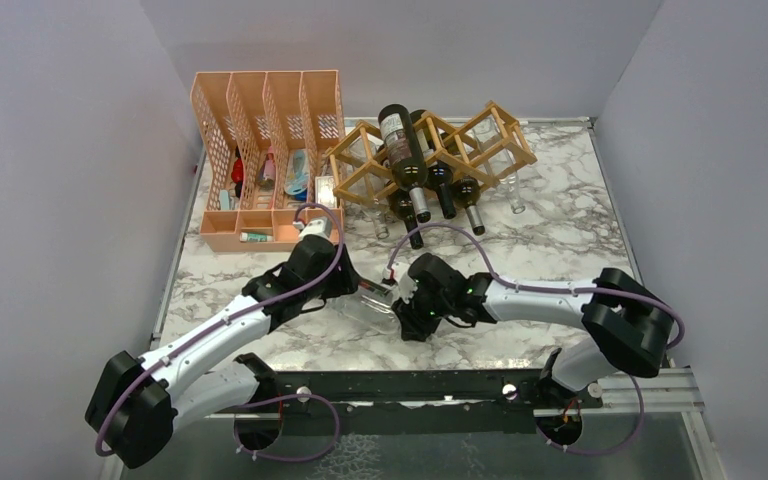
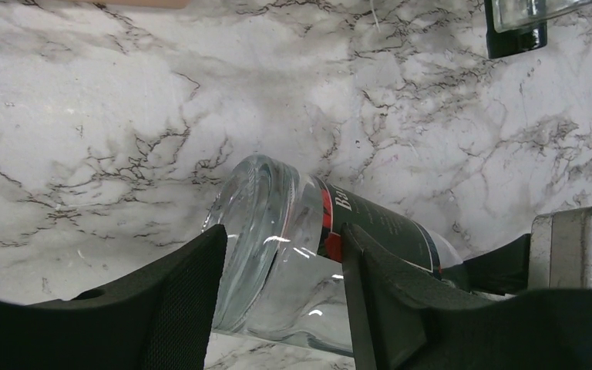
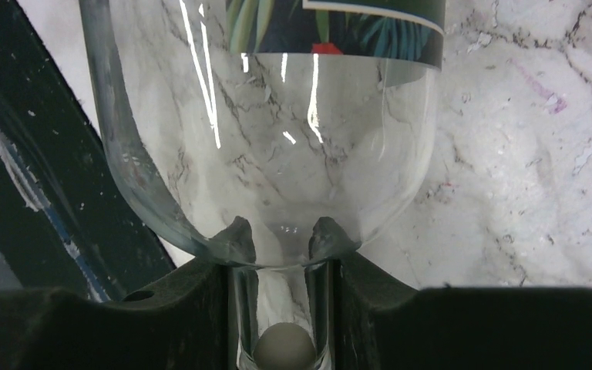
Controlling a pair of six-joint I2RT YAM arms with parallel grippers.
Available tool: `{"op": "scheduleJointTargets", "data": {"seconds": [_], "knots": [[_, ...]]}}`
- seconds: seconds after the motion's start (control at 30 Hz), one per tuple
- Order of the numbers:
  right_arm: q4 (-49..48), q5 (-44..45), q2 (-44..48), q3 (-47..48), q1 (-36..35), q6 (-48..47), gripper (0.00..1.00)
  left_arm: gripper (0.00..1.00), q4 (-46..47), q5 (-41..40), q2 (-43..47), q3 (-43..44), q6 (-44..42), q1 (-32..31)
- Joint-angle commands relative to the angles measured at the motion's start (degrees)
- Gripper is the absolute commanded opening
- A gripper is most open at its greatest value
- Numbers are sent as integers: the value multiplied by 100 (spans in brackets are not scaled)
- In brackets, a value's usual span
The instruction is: Put the wine bottle on the wine rack
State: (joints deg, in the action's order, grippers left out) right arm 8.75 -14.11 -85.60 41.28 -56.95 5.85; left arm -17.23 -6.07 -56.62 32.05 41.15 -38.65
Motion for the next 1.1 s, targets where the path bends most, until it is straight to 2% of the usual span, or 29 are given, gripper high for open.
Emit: {"op": "scheduleJointTargets", "data": {"seconds": [0.0,0.13,0.5,1.07], "knots": [[-358,122,516,105,39,97,1,66,-365,624,172,52,90,-139],[-465,130,818,-91,39,20,1,74,-425,507,261,190,37,-121],[-999,249,1599,-503,39,-44,1,82,-442,190,662,466,-10,-46],[-1759,-7,3427,-781,38,-130,1,86,-667,-1227,1634,1517,-665,-2]]}}
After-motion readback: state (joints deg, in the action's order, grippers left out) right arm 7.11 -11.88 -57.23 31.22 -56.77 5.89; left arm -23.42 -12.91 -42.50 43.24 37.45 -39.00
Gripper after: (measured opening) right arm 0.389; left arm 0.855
